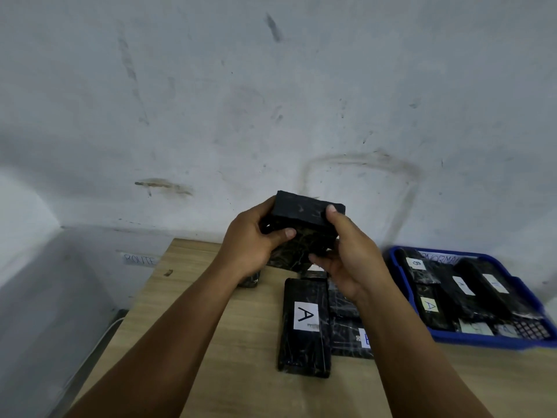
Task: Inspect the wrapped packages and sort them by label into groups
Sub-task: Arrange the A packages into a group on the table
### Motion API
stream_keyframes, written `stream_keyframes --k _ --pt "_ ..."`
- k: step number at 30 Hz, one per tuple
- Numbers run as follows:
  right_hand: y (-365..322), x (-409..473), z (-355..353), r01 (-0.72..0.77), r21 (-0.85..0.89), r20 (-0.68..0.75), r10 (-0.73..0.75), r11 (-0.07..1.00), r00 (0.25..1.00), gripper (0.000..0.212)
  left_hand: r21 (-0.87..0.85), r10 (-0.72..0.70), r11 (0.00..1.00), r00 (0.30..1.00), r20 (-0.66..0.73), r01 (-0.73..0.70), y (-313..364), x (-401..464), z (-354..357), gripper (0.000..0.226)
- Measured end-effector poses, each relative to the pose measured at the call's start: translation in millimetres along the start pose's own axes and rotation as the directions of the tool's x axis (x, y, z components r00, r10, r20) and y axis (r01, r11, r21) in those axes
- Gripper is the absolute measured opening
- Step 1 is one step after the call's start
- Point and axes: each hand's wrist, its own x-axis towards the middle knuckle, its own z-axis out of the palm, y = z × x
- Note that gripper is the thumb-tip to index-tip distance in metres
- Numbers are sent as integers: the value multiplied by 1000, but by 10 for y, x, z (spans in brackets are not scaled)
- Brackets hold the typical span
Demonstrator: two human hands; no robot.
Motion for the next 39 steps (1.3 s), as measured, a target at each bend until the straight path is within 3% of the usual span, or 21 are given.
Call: stream_keyframes --k 3,5,7,9,16,20,22,24,26,29,31,33,37,39 --pt "52 -38 33 104 36 -66 -101 994 993 22 21 7 1000 999 42 -8 56 -25 38 43" --pt "74 -64 36 155 30 -50 -153 988 987 19 -57 -32 998 998 53 35 114 -27 66 23" --pt "78 -74 39 183 3 -25 -182 983 983 20 -103 -72 992 997 -36 68 131 -11 82 10" --pt "69 -81 46 181 -13 -12 -181 983 983 25 -100 -65 993 993 -99 55 95 0 83 10" --pt "-45 -120 -17 116 36 4 -116 993 993 36 -167 61 983 993 -105 -78 -60 -47 46 19" --pt "-140 -80 -75 -43 161 0 43 986 999 29 -139 137 980 990 -45 -142 -158 -90 28 28" --pt "-102 -20 -104 -44 133 -13 47 990 999 24 -167 150 975 989 -2 -148 -198 -103 17 31" --pt "-23 18 -127 -51 138 -32 56 989 998 34 -222 131 967 991 18 -124 -192 -100 11 33" --pt "32 20 -144 -60 128 -39 65 990 997 39 -283 49 958 999 -23 -54 -137 -82 5 33" --pt "35 -1 -159 -60 99 -22 63 993 998 39 -264 -230 944 969 -94 199 -87 -4 -28 39" --pt "24 -9 -168 -51 53 -4 52 997 999 40 -179 -411 900 910 -44 398 -102 34 -61 38" --pt "5 -20 -146 -32 23 -10 33 999 999 40 -201 -535 823 844 46 532 -110 40 -68 21" --pt "12 -42 -66 41 148 -81 -30 988 996 41 -453 -621 674 779 80 583 -116 58 -29 17" --pt "69 -85 -1 21 190 -114 1 982 993 79 -549 -623 638 781 45 540 -92 43 43 14"
